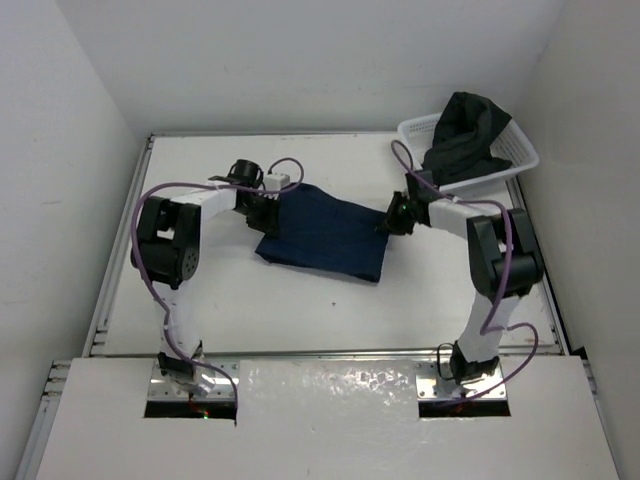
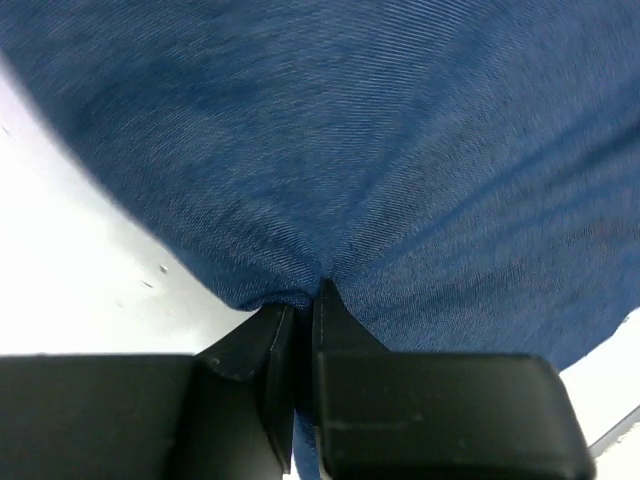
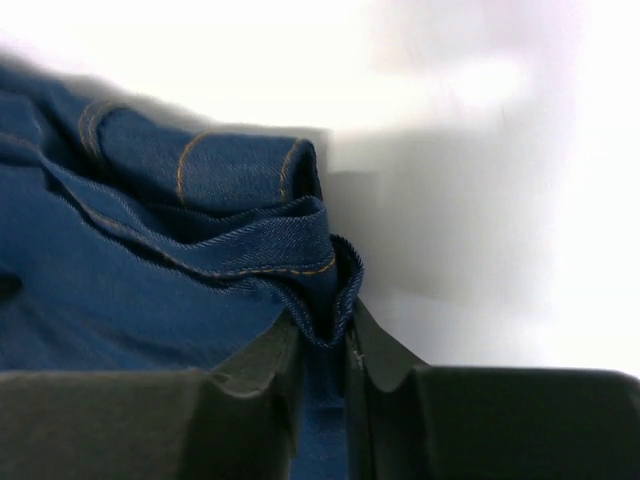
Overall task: Fold and stack the trousers
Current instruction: Fold the trousers
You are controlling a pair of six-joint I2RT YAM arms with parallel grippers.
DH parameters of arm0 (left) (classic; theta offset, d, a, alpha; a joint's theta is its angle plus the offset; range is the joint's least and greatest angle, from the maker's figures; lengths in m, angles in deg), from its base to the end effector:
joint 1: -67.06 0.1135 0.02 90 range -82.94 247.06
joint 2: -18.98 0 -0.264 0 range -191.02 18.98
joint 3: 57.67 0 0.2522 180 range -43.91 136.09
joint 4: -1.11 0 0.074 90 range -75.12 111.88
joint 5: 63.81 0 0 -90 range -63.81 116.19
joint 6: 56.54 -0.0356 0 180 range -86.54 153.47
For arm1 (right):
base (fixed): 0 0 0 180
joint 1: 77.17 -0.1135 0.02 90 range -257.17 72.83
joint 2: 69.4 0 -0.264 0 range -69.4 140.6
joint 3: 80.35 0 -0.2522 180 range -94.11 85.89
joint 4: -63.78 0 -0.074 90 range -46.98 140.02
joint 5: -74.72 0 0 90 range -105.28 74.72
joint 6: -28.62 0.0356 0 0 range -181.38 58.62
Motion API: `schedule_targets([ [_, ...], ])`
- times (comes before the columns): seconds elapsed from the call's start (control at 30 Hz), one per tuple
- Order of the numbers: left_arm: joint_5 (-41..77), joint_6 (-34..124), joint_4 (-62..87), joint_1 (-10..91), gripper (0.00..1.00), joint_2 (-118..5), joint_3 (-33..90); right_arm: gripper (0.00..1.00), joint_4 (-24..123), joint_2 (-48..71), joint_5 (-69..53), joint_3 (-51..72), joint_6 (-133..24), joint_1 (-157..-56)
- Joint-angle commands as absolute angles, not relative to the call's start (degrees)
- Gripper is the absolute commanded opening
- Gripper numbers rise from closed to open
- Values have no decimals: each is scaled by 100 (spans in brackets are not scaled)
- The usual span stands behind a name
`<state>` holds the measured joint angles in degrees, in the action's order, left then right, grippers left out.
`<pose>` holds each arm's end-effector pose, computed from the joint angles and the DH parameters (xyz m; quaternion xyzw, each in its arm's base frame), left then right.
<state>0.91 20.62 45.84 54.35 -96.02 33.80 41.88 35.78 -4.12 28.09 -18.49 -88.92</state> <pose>0.3889 -0.1033 0.1534 0.2521 0.9254 -0.2147 0.1843 0.3518 0.0802 0.1389 0.2274 0.9234 0.2179 0.2194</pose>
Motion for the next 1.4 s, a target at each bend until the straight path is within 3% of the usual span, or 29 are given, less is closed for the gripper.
schedule_targets([
  [0.0, -52, 2238, 4433, 5440, 0, -9308, 3037, 17, 4176, 4262, 35, 1817, -2691, -8833],
  [0.1, -149, 2571, 4327, 5440, 2, -9132, 2852, 15, 3860, 4896, 160, 999, -3000, -8824],
  [0.23, -115, 2872, 4054, 5440, 16, -8808, 2527, 15, 3675, 5346, 80, 320, -3001, -8780],
  [0.37, 184, 2881, 3984, 5449, 20, -8693, 2438, 17, 3588, 5435, -51, 20, -3000, -8737],
  [0.57, 395, 2785, 4168, 5466, 34, -8500, 2482, 24, 3176, 5382, -464, -287, -3272, -8605],
  [0.8, 597, 2643, 4748, 5545, 44, -8376, 3096, 28, 2559, 5163, -684, -806, -3756, -8552],
  [0.9, 676, 2582, 4889, 5563, 50, -8175, 3360, 31, 2453, 4654, -772, -597, -3923, -8569],
  [1.07, 949, 2582, 5082, 5843, 51, -8007, 3782, 35, 2488, 3312, -711, 510, -3985, -8526],
  [1.23, 1098, 2617, 5214, 6616, 51, -7779, 3950, 40, 2690, 2097, -131, 2057, -3581, -7736],
  [1.33, 1142, 2600, 5232, 7397, 51, -7621, 3757, 49, 2568, 1297, -306, 2883, -3580, -6980],
  [1.37, 1160, 2582, 5214, 7539, 51, -7550, 3687, 59, 2533, 938, -393, 3085, -3572, -6631],
])
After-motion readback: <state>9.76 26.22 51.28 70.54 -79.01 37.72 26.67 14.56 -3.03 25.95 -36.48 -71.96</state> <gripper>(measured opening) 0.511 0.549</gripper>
